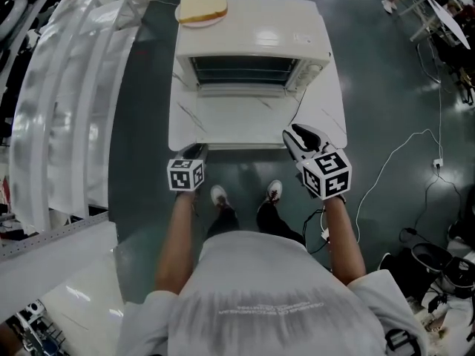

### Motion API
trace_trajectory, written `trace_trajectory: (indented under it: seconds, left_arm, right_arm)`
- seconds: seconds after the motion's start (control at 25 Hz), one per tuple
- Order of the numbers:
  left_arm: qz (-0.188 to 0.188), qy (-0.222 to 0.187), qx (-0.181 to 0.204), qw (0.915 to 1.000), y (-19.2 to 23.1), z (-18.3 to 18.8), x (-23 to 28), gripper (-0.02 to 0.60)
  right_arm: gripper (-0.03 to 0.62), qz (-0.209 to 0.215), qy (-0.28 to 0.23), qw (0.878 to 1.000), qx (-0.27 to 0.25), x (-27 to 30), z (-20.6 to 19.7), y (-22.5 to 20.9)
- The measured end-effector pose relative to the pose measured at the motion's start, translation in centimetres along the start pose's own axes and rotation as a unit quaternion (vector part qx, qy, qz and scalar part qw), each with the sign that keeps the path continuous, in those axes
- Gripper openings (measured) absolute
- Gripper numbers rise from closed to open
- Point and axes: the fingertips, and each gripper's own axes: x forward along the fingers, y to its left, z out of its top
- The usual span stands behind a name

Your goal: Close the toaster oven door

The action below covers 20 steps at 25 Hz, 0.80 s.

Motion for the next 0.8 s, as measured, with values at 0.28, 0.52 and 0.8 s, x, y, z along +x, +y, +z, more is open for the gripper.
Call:
trace_trajectory:
  seconds: [0.28, 0.52, 0.8]
  left_arm:
    - [0.019, -0.087, -0.035, 0.9954, -0.8, 3.9, -2.4, 0.072]
    - [0.010, -0.120, -0.050, 0.9914, -1.1, 7.4, -3.8, 0.072]
    - [0.001, -0.144, -0.039, 0.9888, -1.2, 12.5, -4.7, 0.072]
  right_arm:
    - [0.118, 0.011, -0.019, 1.000, -0.001, 0.2, 1.6, -0.7]
    - [0.118, 0.017, -0.043, 0.999, -0.013, 0.2, 4.2, -1.1]
    - [0.118, 0.016, -0.065, 0.998, -0.021, 0.7, 6.8, -1.7]
